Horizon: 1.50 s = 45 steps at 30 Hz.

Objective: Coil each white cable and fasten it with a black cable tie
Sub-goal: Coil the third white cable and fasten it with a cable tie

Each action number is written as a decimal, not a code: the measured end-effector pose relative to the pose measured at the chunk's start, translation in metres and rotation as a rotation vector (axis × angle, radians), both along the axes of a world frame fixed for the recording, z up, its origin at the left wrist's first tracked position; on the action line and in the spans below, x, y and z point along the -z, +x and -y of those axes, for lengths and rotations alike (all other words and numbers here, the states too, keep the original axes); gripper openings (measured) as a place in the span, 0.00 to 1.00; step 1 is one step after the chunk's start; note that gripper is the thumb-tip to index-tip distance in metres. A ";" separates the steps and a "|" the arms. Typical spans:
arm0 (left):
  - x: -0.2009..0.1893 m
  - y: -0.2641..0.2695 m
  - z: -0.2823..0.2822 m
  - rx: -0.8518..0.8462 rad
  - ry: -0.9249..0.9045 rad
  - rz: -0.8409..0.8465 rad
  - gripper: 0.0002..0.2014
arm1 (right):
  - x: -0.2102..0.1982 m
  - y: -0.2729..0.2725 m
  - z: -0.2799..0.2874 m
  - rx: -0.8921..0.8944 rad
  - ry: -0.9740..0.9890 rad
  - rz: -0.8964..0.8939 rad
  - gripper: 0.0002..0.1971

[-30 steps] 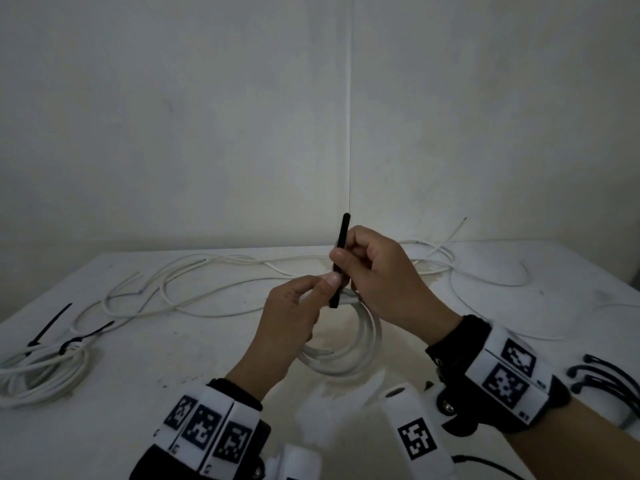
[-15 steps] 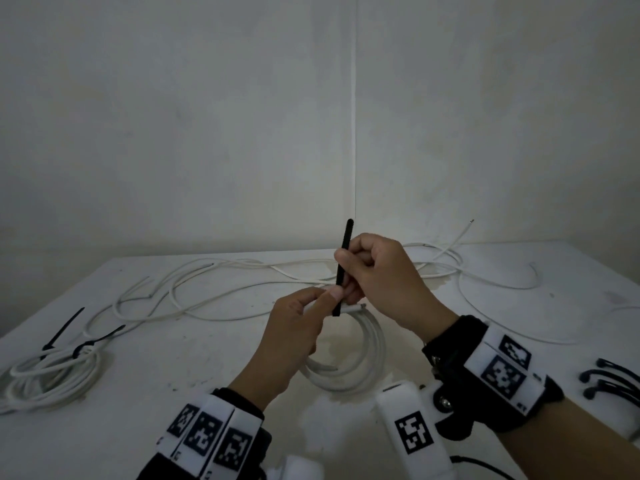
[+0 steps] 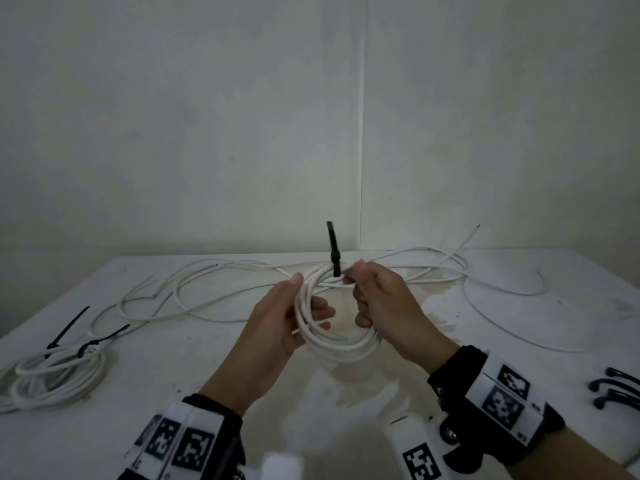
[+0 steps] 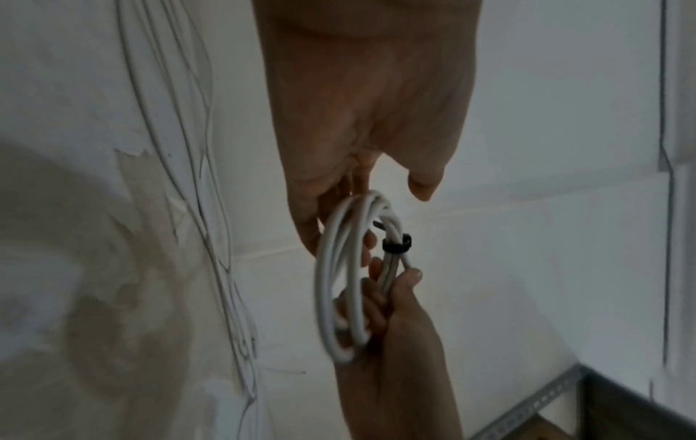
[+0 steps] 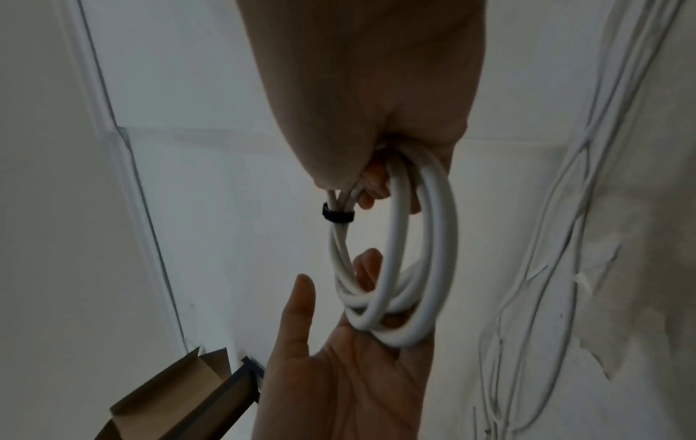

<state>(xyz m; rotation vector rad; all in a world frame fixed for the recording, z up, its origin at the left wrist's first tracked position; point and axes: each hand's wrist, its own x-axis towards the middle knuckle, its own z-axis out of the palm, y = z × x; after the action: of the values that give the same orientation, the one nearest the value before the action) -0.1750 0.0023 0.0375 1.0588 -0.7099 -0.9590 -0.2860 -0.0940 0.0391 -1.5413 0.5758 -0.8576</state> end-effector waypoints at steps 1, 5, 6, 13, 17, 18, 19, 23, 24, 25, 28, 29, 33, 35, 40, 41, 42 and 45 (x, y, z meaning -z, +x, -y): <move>0.002 -0.003 -0.002 0.012 0.007 0.005 0.18 | 0.001 0.002 0.000 0.030 0.014 0.023 0.15; 0.003 -0.015 -0.001 -0.024 -0.024 -0.077 0.21 | 0.006 0.010 -0.006 0.057 0.022 0.059 0.16; 0.001 -0.016 0.001 -0.062 -0.033 -0.091 0.21 | 0.005 0.012 -0.008 0.034 0.057 0.079 0.18; -0.004 -0.007 0.006 -0.320 -0.042 -0.171 0.28 | -0.001 0.019 -0.026 -0.104 0.263 0.217 0.23; -0.005 0.001 0.007 -0.361 -0.069 -0.182 0.29 | 0.000 0.025 -0.030 -0.117 0.252 0.220 0.23; -0.005 0.003 0.006 -0.372 -0.072 -0.180 0.28 | 0.001 0.025 -0.029 -0.117 0.230 0.205 0.23; -0.004 0.005 0.006 -0.382 -0.074 -0.180 0.27 | 0.002 0.025 -0.028 -0.119 0.205 0.187 0.22; -0.004 0.013 0.004 -0.432 -0.077 -0.211 0.24 | 0.005 0.020 -0.024 -0.217 0.168 0.118 0.16; -0.004 0.017 0.003 -0.443 -0.078 -0.226 0.23 | 0.006 0.018 -0.024 -0.268 0.152 0.090 0.13; -0.005 0.020 0.002 -0.451 -0.076 -0.234 0.23 | 0.009 0.016 -0.024 -0.320 0.124 0.053 0.12; -0.005 0.027 -0.001 -0.457 -0.052 -0.216 0.23 | 0.013 0.010 -0.023 -0.442 0.038 -0.015 0.12; -0.005 0.028 -0.002 -0.456 -0.043 -0.209 0.23 | 0.012 0.008 -0.023 -0.465 0.016 -0.024 0.13; -0.004 0.030 -0.004 -0.435 -0.027 -0.190 0.22 | 0.010 0.010 -0.023 -0.432 -0.020 -0.002 0.13; -0.004 0.026 -0.004 -0.417 -0.051 -0.201 0.22 | 0.013 0.013 -0.023 -0.352 0.035 0.080 0.11; 0.000 0.017 -0.004 -0.358 -0.102 -0.225 0.20 | 0.019 0.019 -0.026 -0.178 0.102 0.155 0.09; 0.000 0.018 -0.004 -0.360 -0.101 -0.218 0.19 | 0.019 0.020 -0.027 -0.165 0.107 0.148 0.09; 0.000 0.019 -0.004 -0.367 -0.102 -0.211 0.18 | 0.019 0.020 -0.027 -0.162 0.110 0.136 0.09; -0.001 0.021 -0.004 -0.391 -0.102 -0.162 0.14 | 0.016 0.021 -0.027 -0.197 0.102 0.081 0.09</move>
<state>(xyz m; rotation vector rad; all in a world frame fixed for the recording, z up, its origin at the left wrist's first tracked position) -0.1538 0.0061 0.0386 0.9725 -0.3936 -0.6540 -0.2652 -0.0674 0.0229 -1.4372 0.3951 -0.7254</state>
